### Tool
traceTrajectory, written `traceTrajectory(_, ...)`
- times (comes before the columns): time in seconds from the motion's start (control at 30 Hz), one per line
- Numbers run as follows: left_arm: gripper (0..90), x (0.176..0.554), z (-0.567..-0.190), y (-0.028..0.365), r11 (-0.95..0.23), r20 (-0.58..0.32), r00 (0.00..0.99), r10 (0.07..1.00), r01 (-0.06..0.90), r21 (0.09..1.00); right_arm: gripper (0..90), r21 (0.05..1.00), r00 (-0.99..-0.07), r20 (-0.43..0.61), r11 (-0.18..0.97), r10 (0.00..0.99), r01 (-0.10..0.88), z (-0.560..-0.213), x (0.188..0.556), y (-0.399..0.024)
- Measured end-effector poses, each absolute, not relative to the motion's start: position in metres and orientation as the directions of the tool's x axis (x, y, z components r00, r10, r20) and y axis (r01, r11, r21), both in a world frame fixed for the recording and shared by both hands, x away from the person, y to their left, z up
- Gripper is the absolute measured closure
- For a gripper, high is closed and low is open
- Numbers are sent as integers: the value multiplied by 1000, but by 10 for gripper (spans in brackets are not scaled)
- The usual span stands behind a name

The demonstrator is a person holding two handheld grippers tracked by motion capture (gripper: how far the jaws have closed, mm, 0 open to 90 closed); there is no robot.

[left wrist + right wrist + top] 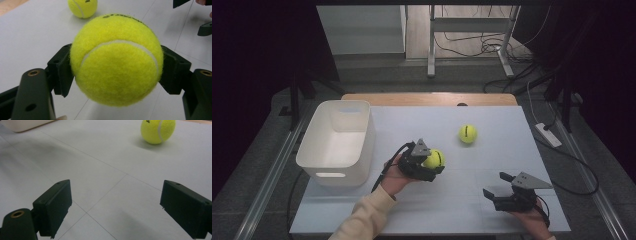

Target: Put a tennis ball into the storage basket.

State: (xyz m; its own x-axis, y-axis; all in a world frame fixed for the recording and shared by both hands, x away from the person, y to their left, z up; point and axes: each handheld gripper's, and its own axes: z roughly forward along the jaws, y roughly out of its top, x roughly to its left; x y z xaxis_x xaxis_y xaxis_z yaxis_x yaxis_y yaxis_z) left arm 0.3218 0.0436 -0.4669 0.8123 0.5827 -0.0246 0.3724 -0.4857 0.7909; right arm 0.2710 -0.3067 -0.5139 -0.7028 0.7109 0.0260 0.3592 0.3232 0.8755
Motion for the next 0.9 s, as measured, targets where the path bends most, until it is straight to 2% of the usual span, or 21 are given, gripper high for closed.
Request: traceTrajectory(0.9, 263, 314, -431, 82, -406, -11, 779, 627, 339, 849, 104, 878, -703, 23, 322, 711, 354, -513, 271, -307)
